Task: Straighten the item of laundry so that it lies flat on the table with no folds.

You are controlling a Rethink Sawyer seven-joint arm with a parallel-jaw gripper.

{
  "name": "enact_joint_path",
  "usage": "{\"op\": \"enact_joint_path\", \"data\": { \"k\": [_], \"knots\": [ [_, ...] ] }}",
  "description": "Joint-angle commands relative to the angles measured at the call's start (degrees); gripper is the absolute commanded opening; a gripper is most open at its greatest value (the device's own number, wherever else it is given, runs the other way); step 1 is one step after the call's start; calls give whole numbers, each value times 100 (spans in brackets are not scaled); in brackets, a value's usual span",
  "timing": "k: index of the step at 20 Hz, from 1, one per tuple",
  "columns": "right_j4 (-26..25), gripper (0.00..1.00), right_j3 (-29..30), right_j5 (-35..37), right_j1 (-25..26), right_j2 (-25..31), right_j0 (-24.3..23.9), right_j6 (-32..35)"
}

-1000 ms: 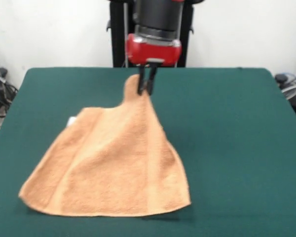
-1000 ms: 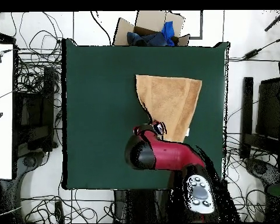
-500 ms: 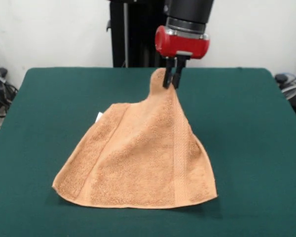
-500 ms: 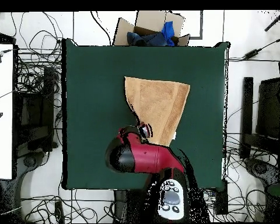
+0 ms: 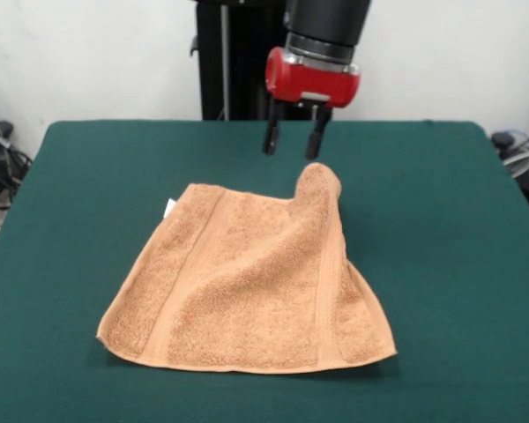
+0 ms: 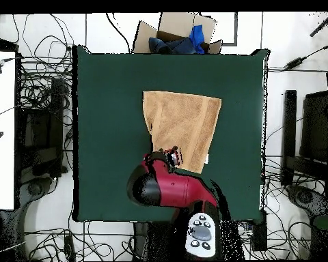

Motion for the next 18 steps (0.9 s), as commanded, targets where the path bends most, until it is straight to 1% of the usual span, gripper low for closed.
{"op": "enact_joint_path", "data": {
  "k": [1,8,12,15,16,18],
  "knots": [
    [358,100,209,-474,482,-144,-6,1638],
    [577,100,1,-450,725,-317,186,1536],
    [723,100,-100,-249,697,-211,116,1480],
    [752,100,-189,-250,640,-91,2,1415],
    [857,100,-283,-193,633,-83,3,1438],
    [1046,100,-478,18,628,-187,154,1431]
  ]
}}
